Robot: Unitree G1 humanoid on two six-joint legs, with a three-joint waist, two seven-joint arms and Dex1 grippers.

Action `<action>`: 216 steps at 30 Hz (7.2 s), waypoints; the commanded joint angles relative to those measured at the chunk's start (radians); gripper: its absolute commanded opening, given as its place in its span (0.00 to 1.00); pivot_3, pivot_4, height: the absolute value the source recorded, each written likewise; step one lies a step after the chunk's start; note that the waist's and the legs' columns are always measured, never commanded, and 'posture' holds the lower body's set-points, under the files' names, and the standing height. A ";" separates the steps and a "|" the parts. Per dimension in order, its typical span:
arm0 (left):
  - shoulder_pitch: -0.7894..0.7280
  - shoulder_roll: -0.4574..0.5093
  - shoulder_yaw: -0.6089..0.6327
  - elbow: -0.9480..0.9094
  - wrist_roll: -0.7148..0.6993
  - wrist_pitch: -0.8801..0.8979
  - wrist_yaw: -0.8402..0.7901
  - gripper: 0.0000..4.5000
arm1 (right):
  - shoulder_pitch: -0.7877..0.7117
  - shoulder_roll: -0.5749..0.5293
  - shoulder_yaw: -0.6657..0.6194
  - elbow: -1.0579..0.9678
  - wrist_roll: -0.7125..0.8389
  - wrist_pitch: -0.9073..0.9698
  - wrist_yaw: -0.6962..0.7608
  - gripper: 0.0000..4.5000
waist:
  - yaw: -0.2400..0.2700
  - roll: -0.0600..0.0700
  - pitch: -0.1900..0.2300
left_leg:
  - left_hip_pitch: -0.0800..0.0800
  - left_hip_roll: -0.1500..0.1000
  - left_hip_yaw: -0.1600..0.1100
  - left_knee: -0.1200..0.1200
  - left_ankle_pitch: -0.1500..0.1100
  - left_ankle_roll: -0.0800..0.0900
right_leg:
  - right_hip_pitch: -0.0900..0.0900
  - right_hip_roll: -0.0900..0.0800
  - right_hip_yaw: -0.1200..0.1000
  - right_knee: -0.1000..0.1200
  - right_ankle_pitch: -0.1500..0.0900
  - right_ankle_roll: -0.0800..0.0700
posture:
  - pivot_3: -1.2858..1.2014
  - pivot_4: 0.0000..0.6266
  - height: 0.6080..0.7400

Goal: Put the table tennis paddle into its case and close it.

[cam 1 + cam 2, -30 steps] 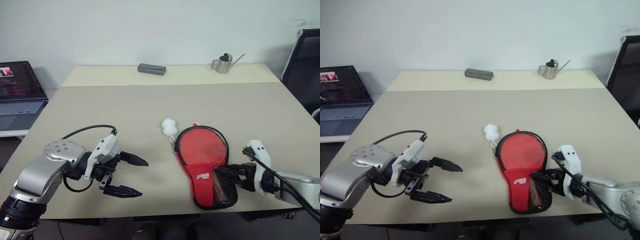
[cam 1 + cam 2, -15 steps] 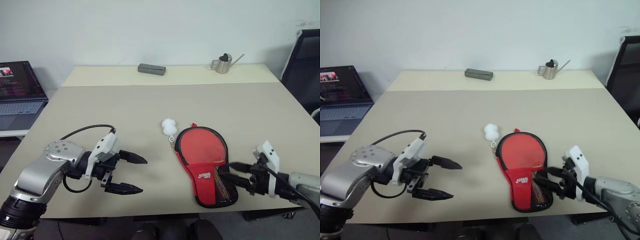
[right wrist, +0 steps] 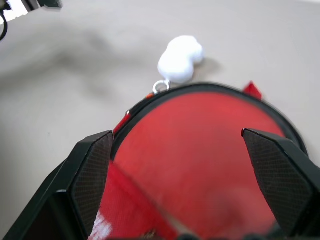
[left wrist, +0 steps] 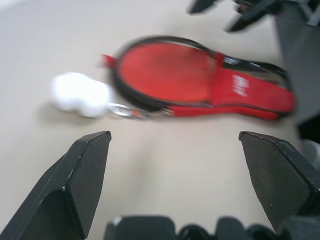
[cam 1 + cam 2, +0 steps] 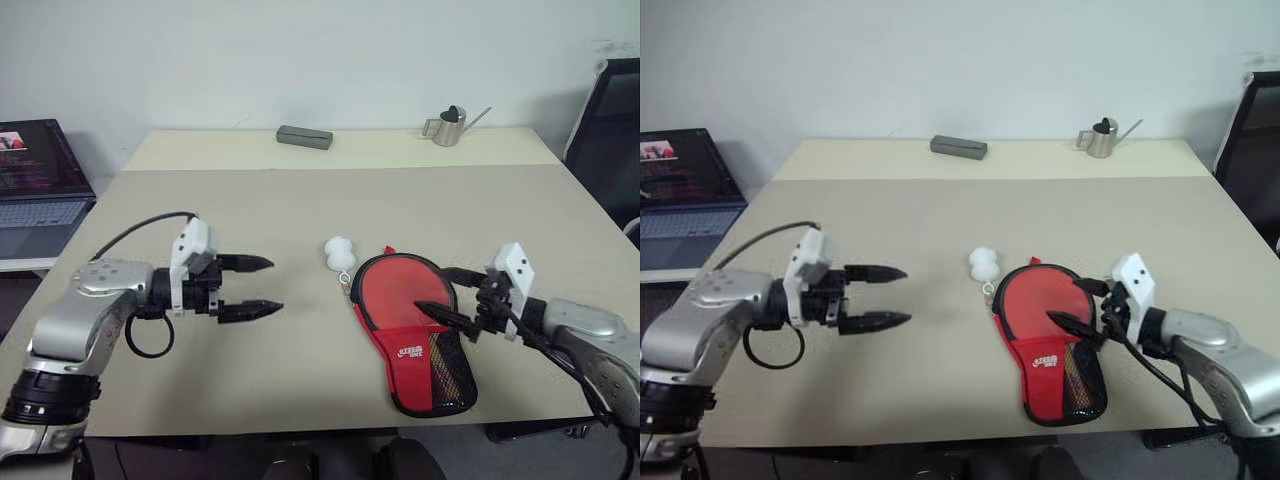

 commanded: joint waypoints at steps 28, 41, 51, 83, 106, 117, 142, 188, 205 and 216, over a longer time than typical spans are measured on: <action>-0.096 -0.128 -0.033 0.089 0.149 -0.111 0.130 1.00 | -0.133 0.283 0.158 0.453 -0.382 -0.335 0.112 1.00 | -0.002 0.000 0.000 | -0.002 -0.003 -0.004 0.001 0.002 -0.005 | -0.001 -0.004 -0.004 0.001 0.000 0.000 | 0.52 0.24 1.00; -0.256 -0.302 -0.119 0.366 0.336 -0.214 0.297 1.00 | -0.091 0.377 0.155 0.432 -0.435 -0.358 0.037 1.00 | -0.002 -0.002 -0.002 | 0.003 -0.004 -0.004 0.003 0.003 -0.006 | -0.001 -0.004 -0.004 0.013 0.000 0.000 | 0.52 0.24 1.00; -0.453 -0.453 -0.166 0.717 0.423 -0.276 0.372 1.00 | -0.099 0.419 0.162 0.403 -0.445 -0.327 0.010 1.00 | -0.004 -0.003 -0.002 | 0.004 -0.004 -0.005 0.003 0.005 -0.008 | -0.001 -0.002 -0.004 0.014 0.001 -0.001 | 0.52 0.24 1.00; -0.582 -0.638 -0.216 1.106 0.567 -0.463 0.329 0.87 | -0.111 0.471 0.116 0.408 -0.482 -0.332 -0.111 1.00 | -0.004 -0.003 -0.002 | 0.003 -0.005 -0.005 0.003 0.006 -0.010 | -0.001 -0.002 -0.004 0.014 0.001 -0.001 | 0.52 0.24 1.00; -0.377 -0.560 -0.221 0.765 0.536 -0.346 0.219 0.00 | -0.026 0.460 0.155 0.306 -0.508 -0.275 -0.106 1.00 | -0.015 -0.003 -0.003 | 0.005 -0.004 -0.006 0.002 0.006 -0.010 | -0.001 -0.001 -0.003 0.015 0.001 -0.001 | 0.52 0.24 1.00; -0.244 -0.507 -0.200 0.468 0.476 -0.172 0.238 0.00 | -0.073 0.480 0.191 0.547 -0.530 -0.301 -0.033 1.00 | -0.019 -0.004 -0.005 | 0.029 -0.003 -0.007 0.000 0.004 -0.007 | 0.024 0.000 -0.003 0.011 -0.002 0.002 | 0.52 0.24 1.00; -0.479 -0.570 -0.293 0.863 0.602 -0.488 0.324 0.00 | -0.100 0.560 0.222 0.609 -0.610 -0.289 -0.095 1.00 | -0.020 -0.013 -0.013 | 0.036 0.014 -0.007 0.000 0.005 -0.009 | 0.031 0.012 -0.005 0.007 0.001 -0.003 | 0.52 0.24 1.00; -0.835 -0.666 -0.264 1.403 0.785 -0.737 0.716 0.00 | -0.011 0.668 0.314 0.566 -0.717 -0.257 -0.147 1.00 | -0.031 -0.016 -0.014 | 0.046 0.033 -0.009 -0.020 0.001 -0.015 | 0.030 0.030 -0.009 -0.005 0.002 -0.002 | 0.52 0.24 1.00; -0.903 -0.739 -0.254 1.439 0.859 -0.717 0.804 0.00 | 0.127 0.676 0.358 0.388 -0.734 -0.156 -0.200 1.00 | -0.027 -0.016 -0.014 | 0.045 0.032 -0.008 -0.021 -0.011 -0.033 | 0.029 0.034 -0.010 -0.013 -0.003 -0.005 | 0.52 0.24 1.00; -0.954 -0.789 -0.266 1.449 0.915 -0.718 0.835 0.00 | 0.203 0.663 0.369 0.285 -0.735 -0.106 -0.233 1.00 | -0.015 -0.015 -0.014 | 0.042 0.033 -0.008 -0.022 -0.014 -0.032 | 0.029 0.035 -0.010 -0.020 -0.004 -0.006 | 0.52 0.24 1.00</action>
